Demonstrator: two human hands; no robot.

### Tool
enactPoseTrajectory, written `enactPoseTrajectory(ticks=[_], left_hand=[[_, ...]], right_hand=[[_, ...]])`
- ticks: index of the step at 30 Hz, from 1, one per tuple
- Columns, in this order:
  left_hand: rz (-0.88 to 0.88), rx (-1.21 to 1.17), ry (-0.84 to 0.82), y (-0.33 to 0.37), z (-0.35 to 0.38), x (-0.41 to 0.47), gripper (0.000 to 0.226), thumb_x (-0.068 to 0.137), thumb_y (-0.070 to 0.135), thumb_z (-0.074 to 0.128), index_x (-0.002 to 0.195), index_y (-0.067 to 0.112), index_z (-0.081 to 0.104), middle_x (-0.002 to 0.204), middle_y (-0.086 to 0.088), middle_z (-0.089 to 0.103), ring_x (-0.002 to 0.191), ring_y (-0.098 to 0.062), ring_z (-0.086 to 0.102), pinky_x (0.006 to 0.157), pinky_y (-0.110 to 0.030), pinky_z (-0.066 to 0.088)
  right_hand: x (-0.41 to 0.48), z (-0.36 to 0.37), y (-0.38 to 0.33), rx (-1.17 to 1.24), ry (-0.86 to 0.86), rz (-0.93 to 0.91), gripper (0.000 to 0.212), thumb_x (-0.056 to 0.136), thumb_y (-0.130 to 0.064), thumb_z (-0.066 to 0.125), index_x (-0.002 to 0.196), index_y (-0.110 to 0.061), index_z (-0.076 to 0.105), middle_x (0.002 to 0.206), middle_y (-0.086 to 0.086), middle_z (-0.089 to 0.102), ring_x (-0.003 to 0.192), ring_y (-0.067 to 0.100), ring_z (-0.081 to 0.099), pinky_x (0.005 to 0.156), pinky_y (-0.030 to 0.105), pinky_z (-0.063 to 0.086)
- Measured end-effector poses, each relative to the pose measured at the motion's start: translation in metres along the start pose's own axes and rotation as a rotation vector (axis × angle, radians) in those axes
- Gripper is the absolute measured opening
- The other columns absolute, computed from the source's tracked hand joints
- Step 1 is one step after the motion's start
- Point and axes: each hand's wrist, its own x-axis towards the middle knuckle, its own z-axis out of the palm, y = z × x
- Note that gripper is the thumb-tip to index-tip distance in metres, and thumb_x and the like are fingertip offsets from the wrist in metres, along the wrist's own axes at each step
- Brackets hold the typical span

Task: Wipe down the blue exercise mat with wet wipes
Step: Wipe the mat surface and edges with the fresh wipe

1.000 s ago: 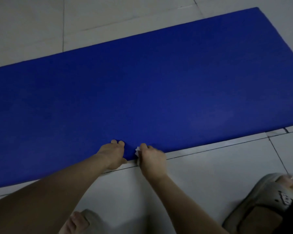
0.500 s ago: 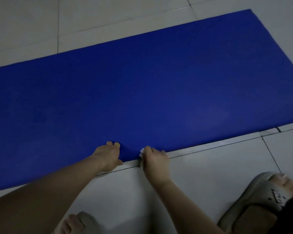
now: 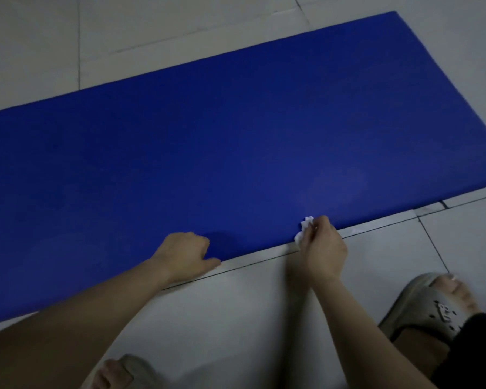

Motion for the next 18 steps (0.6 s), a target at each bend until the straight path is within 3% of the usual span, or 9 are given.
enactPoseTrajectory(ticks=[4, 6, 9, 12, 15, 18], left_hand=[[0.144, 0.151, 0.145, 0.013, 0.019, 0.005, 0.037, 0.101, 0.059, 0.043, 0.093, 0.023, 0.044, 0.082, 0.008, 0.05, 0.079, -0.015, 0.052, 0.068, -0.031, 0.041], [0.272, 0.225, 0.196, 0.01, 0.026, 0.007, 0.024, 0.102, 0.045, 0.053, 0.089, 0.024, 0.051, 0.074, 0.007, 0.053, 0.07, -0.016, 0.054, 0.06, -0.031, 0.041], [0.339, 0.263, 0.231, -0.004, 0.032, 0.003, 0.028, 0.086, 0.028, 0.075, 0.072, 0.024, 0.051, 0.056, 0.008, 0.05, 0.05, -0.015, 0.047, 0.047, -0.027, 0.035], [0.289, 0.235, 0.212, -0.03, 0.029, -0.016, 0.028, 0.085, 0.029, 0.075, 0.07, 0.024, 0.052, 0.055, 0.008, 0.05, 0.049, -0.016, 0.048, 0.046, -0.028, 0.041], [0.106, 0.262, 0.175, -0.078, 0.037, -0.053, 0.022, 0.093, 0.032, 0.068, 0.077, 0.023, 0.056, 0.064, 0.006, 0.056, 0.057, -0.017, 0.055, 0.053, -0.033, 0.05], [-0.054, 0.102, 0.219, -0.106, 0.046, -0.081, 0.029, 0.086, 0.032, 0.078, 0.075, 0.02, 0.054, 0.067, 0.005, 0.048, 0.053, -0.016, 0.049, 0.043, -0.032, 0.047]], right_hand=[[-0.006, 0.005, -0.004, 0.041, 0.023, 0.01, 0.028, 0.103, -0.04, 0.048, 0.089, -0.017, 0.056, 0.08, -0.001, 0.065, 0.071, 0.019, 0.063, 0.061, 0.029, 0.041], [-0.008, 0.005, -0.007, 0.059, 0.017, 0.005, 0.028, 0.103, -0.039, 0.049, 0.087, -0.017, 0.055, 0.077, -0.002, 0.062, 0.068, 0.017, 0.06, 0.059, 0.029, 0.038], [-0.015, 0.005, -0.019, 0.12, -0.011, -0.02, 0.027, 0.102, -0.04, 0.051, 0.088, -0.018, 0.055, 0.079, -0.002, 0.061, 0.069, 0.017, 0.061, 0.061, 0.03, 0.041], [-0.035, 0.014, -0.036, 0.156, -0.067, -0.153, 0.024, 0.1, -0.039, 0.054, 0.089, -0.019, 0.057, 0.085, -0.002, 0.065, 0.072, 0.019, 0.063, 0.064, 0.035, 0.051], [-0.072, 0.034, -0.066, 0.165, -0.21, -0.378, 0.023, 0.101, -0.039, 0.052, 0.093, -0.018, 0.06, 0.089, 0.001, 0.065, 0.071, 0.023, 0.065, 0.06, 0.037, 0.051], [-0.1, 0.054, -0.096, 0.119, -0.331, -0.5, 0.025, 0.101, -0.04, 0.052, 0.1, -0.017, 0.062, 0.091, 0.004, 0.065, 0.07, 0.027, 0.065, 0.058, 0.035, 0.045]])
